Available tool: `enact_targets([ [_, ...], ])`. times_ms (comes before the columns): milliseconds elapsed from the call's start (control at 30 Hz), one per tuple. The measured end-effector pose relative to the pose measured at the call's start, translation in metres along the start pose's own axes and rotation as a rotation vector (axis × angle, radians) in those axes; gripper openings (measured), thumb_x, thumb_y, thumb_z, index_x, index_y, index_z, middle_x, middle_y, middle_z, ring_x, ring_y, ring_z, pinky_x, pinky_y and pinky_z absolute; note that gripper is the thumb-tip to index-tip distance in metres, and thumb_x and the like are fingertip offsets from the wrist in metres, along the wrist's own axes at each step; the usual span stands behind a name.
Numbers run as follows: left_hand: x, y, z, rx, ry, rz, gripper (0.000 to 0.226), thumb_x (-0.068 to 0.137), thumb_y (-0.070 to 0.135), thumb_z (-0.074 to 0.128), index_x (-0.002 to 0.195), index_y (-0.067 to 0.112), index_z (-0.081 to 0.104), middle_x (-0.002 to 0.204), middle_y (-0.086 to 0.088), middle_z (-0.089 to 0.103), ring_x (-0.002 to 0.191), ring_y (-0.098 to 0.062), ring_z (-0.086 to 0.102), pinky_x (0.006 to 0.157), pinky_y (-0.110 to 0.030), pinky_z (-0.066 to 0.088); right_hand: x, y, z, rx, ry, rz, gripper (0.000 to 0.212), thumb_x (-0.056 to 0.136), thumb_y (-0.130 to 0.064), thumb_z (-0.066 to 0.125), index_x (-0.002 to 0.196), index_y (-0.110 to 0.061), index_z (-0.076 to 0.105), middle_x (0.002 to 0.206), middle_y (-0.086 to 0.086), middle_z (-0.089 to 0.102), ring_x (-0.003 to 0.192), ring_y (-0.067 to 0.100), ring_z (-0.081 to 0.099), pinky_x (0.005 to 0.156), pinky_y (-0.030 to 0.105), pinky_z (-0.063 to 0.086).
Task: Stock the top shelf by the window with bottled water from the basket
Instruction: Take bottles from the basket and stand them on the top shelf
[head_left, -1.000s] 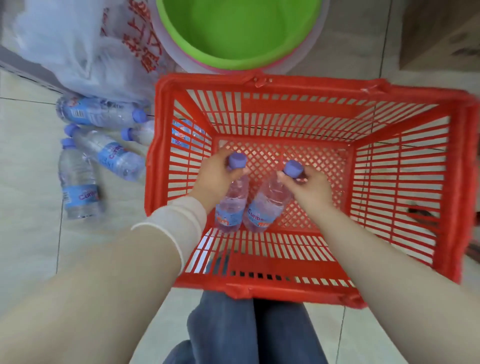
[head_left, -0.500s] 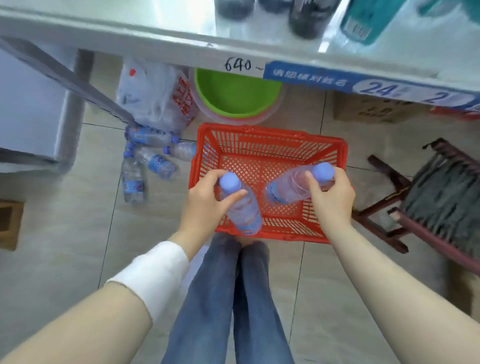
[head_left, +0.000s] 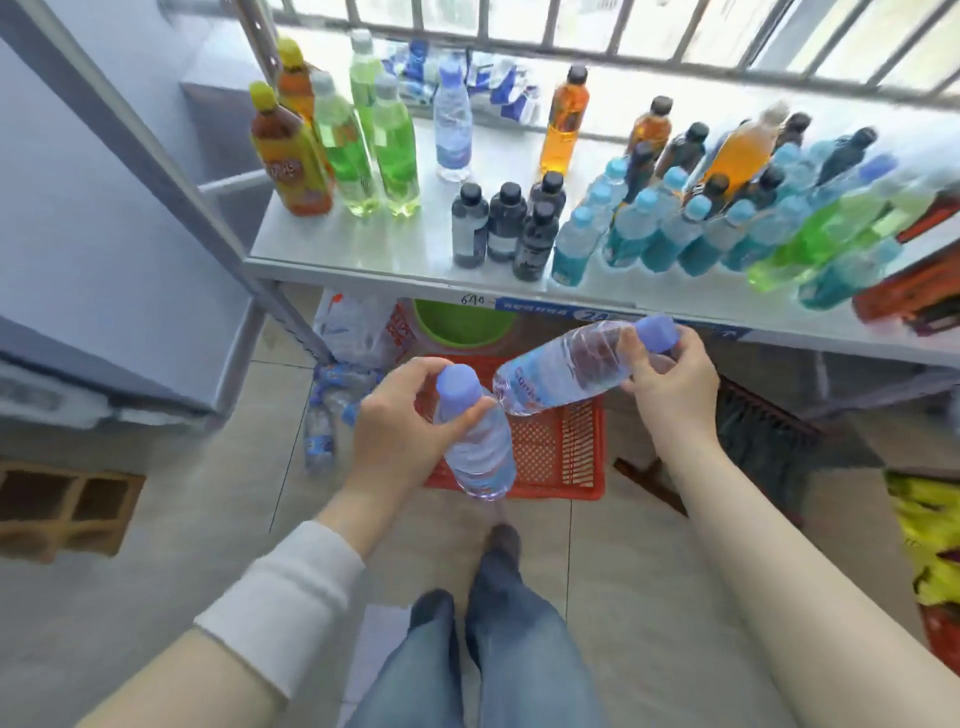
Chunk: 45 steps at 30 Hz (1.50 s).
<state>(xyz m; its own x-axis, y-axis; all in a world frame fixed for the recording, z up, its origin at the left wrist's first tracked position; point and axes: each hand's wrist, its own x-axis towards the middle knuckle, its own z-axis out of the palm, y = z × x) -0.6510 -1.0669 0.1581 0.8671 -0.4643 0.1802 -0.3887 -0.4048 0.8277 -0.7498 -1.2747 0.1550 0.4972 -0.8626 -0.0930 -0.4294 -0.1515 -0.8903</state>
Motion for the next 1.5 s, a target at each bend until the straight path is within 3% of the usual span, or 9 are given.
enact_targets([
  [267,0.009,0.090,-0.097,0.016,0.078,0.181,0.039,0.067,0.038,0.078,0.086,0.008,0.064,0.074,0.002,0.065,0.062,-0.011,0.059,0.061,-0.010,0.044,-0.054,-0.110,-0.033,0.094,0.002,-0.120,0.030,0.080,-0.049,0.062,0.093,-0.024,0.050,0.084,-0.017,0.053,0.094,0.029,0.064,0.084,0.054,0.051],
  [433,0.031,0.133,-0.136,0.068,0.203,0.277,0.042,0.069,0.043,0.075,0.086,0.007,0.063,0.074,-0.007,0.068,0.063,-0.020,0.061,0.061,-0.031,0.051,-0.058,-0.173,-0.049,0.122,-0.015,-0.245,0.031,0.083,-0.044,0.061,0.092,-0.018,0.049,0.083,-0.007,0.054,0.090,0.035,0.066,0.078,0.056,0.052],
  [667,0.095,0.185,-0.163,0.126,0.341,0.347,0.045,0.067,0.052,0.071,0.082,0.011,0.061,0.069,0.005,0.059,0.059,-0.014,0.052,0.058,-0.022,0.039,-0.012,-0.246,-0.061,0.338,-0.068,-0.264,0.030,0.086,-0.036,0.060,0.102,-0.014,0.047,0.097,-0.001,0.055,0.087,0.019,0.066,0.049,0.020,0.056],
  [800,0.142,0.217,-0.173,0.132,0.398,0.330,0.036,0.068,0.046,0.075,0.078,0.016,0.057,0.060,0.013,0.052,0.050,0.003,0.047,0.053,-0.004,0.033,0.032,-0.288,-0.066,0.414,-0.093,-0.307,0.029,0.087,-0.033,0.060,0.103,-0.011,0.050,0.099,0.008,0.060,0.081,0.019,0.064,0.055,0.026,0.058],
  [900,0.177,0.239,-0.178,0.116,0.447,0.339,0.034,0.067,0.043,0.076,0.079,0.017,0.058,0.057,0.021,0.046,0.053,0.011,0.049,0.054,0.000,0.033,0.064,-0.321,-0.070,0.389,-0.075,-0.371,0.023,0.086,-0.035,0.061,0.093,-0.015,0.051,0.101,0.011,0.062,0.079,0.022,0.064,0.069,0.045,0.058],
  [1000,0.207,0.255,-0.183,0.139,0.507,0.345,0.038,0.068,0.045,0.075,0.083,0.013,0.061,0.061,0.009,0.055,0.053,-0.002,0.047,0.056,-0.003,0.033,0.092,-0.351,-0.072,0.411,-0.093,-0.391,0.022,0.087,-0.033,0.060,0.095,-0.015,0.050,0.106,0.010,0.060,0.084,0.022,0.065,0.070,0.043,0.058],
  [1233,0.275,0.281,-0.190,0.199,0.536,0.416,0.041,0.070,0.048,0.072,0.082,0.010,0.061,0.067,0.006,0.056,0.053,0.000,0.044,0.056,-0.005,0.032,0.149,-0.406,-0.067,0.357,-0.142,-0.492,0.035,0.085,-0.031,0.063,0.109,-0.007,0.055,0.114,0.017,0.061,0.096,0.032,0.065,0.055,0.026,0.058],
  [1400,0.326,0.282,-0.188,0.247,0.488,0.450,0.046,0.072,0.051,0.069,0.086,0.007,0.061,0.077,-0.005,0.066,0.068,-0.019,0.059,0.069,-0.030,0.050,0.179,-0.439,-0.055,0.289,-0.181,-0.560,0.026,0.084,-0.027,0.065,0.103,-0.011,0.055,0.101,0.012,0.059,0.100,0.034,0.064,0.069,0.042,0.057],
  [1500,0.356,0.279,-0.185,0.255,0.476,0.453,0.043,0.072,0.051,0.069,0.081,0.011,0.057,0.072,-0.002,0.061,0.065,-0.018,0.055,0.067,-0.031,0.047,0.191,-0.456,-0.046,0.227,-0.198,-0.602,0.035,0.083,-0.022,0.066,0.112,-0.006,0.055,0.105,0.011,0.061,0.097,0.030,0.063,0.072,0.042,0.056],
])
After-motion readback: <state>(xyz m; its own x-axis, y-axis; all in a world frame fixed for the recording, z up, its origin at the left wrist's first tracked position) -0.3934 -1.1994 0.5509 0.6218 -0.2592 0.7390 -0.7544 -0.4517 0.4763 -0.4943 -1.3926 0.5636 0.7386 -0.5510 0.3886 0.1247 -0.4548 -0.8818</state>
